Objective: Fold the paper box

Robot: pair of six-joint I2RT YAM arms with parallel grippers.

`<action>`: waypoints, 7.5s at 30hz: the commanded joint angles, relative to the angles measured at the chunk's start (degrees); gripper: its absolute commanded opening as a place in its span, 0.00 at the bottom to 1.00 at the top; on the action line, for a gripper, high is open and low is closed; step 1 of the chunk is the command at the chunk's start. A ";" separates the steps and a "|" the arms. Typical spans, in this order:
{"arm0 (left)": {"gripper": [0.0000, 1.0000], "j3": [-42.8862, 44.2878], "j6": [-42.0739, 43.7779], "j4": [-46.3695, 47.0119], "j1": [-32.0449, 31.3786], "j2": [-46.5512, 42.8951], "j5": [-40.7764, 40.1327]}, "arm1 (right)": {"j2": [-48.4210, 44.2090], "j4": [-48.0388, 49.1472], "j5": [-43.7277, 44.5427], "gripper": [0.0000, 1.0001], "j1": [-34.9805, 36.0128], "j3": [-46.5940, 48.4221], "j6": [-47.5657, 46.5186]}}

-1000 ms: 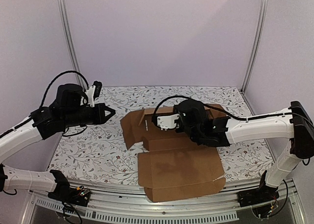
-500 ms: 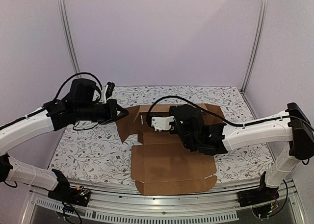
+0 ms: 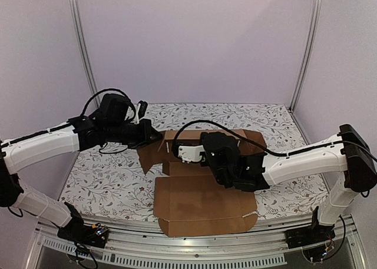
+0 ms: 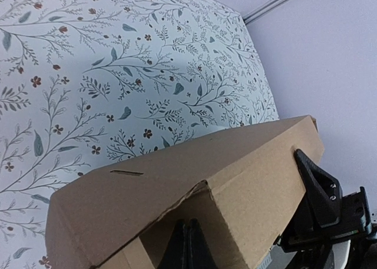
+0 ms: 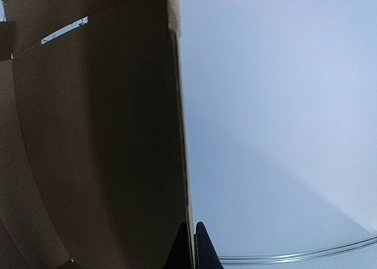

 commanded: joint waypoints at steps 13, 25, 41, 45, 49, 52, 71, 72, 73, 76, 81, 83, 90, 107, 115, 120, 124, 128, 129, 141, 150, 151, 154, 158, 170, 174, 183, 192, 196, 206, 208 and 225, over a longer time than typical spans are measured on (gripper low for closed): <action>0.00 7.30 2.28 -2.63 -5.34 7.18 3.45 | 3.08 2.05 1.92 0.00 0.45 2.42 3.82; 0.01 9.36 7.49 -11.97 -5.52 3.67 -6.19 | 2.91 2.05 2.19 0.00 0.41 1.93 3.25; 0.02 2.62 9.11 -20.51 -5.74 -7.32 -10.34 | 3.24 -3.56 4.71 0.00 -2.54 4.59 7.39; 0.00 -2.25 5.38 -19.90 -5.89 -10.04 -9.74 | 3.68 -8.20 4.71 0.00 -3.28 6.62 11.03; 0.00 -8.66 0.27 -13.94 -7.27 -11.83 -9.66 | 4.01 -12.08 4.64 0.00 -3.71 8.71 16.21; 0.00 -12.50 -3.16 -8.02 -7.78 -12.06 -10.26 | 4.34 -21.51 4.24 0.00 -4.15 12.94 23.44; 0.00 -12.03 -2.85 11.98 -6.31 7.00 -28.19 | 3.99 -39.85 -1.71 0.00 -4.36 16.61 38.66; 0.00 -11.74 -2.96 13.01 -6.31 7.94 -27.99 | 3.81 -39.89 -1.94 0.00 -4.33 16.48 39.04; 0.00 -11.47 -3.11 13.81 -6.31 8.98 -27.86 | 3.72 -39.99 -2.00 0.00 -4.33 16.36 39.28; 0.00 -10.65 -3.91 15.29 -6.31 11.94 -27.57 | 3.50 -39.99 -2.01 0.00 -4.38 16.16 39.67; 0.00 -10.63 -5.82 17.74 -6.31 15.33 -27.25 | 3.82 -40.01 -2.03 0.00 -4.40 16.07 40.09; 0.00 -10.84 -6.77 18.76 -6.38 16.75 -27.14 | 3.77 -40.05 -2.16 0.00 -4.48 16.14 40.22; 0.00 -11.85 -9.18 23.64 -6.62 20.58 -25.76 | 3.50 -40.04 -2.70 0.00 -4.68 15.98 40.98; 0.00 -8.58 -10.72 31.23 -8.07 29.05 -18.58 | 2.96 -40.05 -3.89 0.00 -5.24 14.51 42.61; 0.00 -7.34 -9.44 35.54 -9.28 31.25 -14.01 | 2.96 -39.96 -4.47 0.00 -5.51 13.89 43.12; 0.00 -7.27 -10.13 39.24 -9.79 33.63 -10.98 | 2.53 -39.95 -4.56 0.00 -5.61 13.22 43.30; 0.00 -7.14 -10.01 41.24 -10.25 34.71 -8.25 | 2.35 -39.96 -4.71 0.00 -5.76 12.93 43.51; 0.00 -7.47 -8.74 40.35 -10.26 33.29 -8.11 | 2.23 -39.95 -4.65 0.00 -5.79 12.61 43.64; 0.00 -7.55 -8.16 39.46 -10.28 32.35 -8.15 | 2.17 -39.96 -4.65 0.00 -5.79 12.49 43.65; 0.00 -8.32 0.63 17.32 -10.27 16.63 -10.34 | 0.65 -38.68 -5.58 0.00 -7.03 9.36 40.94; 0.00 -10.76 4.25 0.36 -10.26 1.52 -15.63 | -2.84 -30.94 -8.73 0.00 -7.73 1.42 29.03; 0.00 -11.04 4.35 -0.81 -10.26 -0.07 -16.07 | -3.12 -30.44 -9.15 0.00 -7.88 0.93 27.75; 0.00 -12.05 4.62 -3.97 -10.26 -4.82 -18.09 | -3.91 -27.99 -10.46 0.00 -8.17 -0.90 24.31; 0.04 -13.38 5.97 -5.12 -10.14 -9.37 -20.59 | -5.02 -25.53 -14.78 0.00 -8.23 -3.58 19.25; 0.00 -16.35 8.59 10.19 -0.70 -3.81 -6.13 | -11.62 -20.36 -24.18 0.00 -7.73 -9.79 12.04; 0.00 -16.02 8.89 15.49 -0.08 0.22 1.62 | -12.39 -18.39 -23.40 0.00 -6.91 -10.14 11.34; 0.00 -18.42 7.79 24.00 0.11 4.28 11.66 | -13.27 -17.07 -20.83 0.00 -6.23 -8.76 10.34; 0.00 -20.62 7.78 27.19 0.11 3.20 16.66 | -11.01 -12.02 -13.80 0.00 -5.56 -4.82 10.64; 0.00 -20.59 7.31 28.61 0.10 3.75 17.07 | -8.78 -9.82 -11.26 0.00 -4.64 -3.19 10.87; 0.06 -19.39 7.93 27.57 0.11 5.00 13.14 | -4.23 -6.05 -5.91 0.00 -2.72 -1.91 10.64; 0.09 -19.26 8.11 27.33 0.10 5.02 12.18 | -3.78 -6.04 -5.08 0.00 -2.64 -1.80 11.05; 0.23 -20.43 11.65 29.60 -0.66 7.25 9.52 | -0.73 -7.36 -0.96 0.00 -1.35 -0.10 14.86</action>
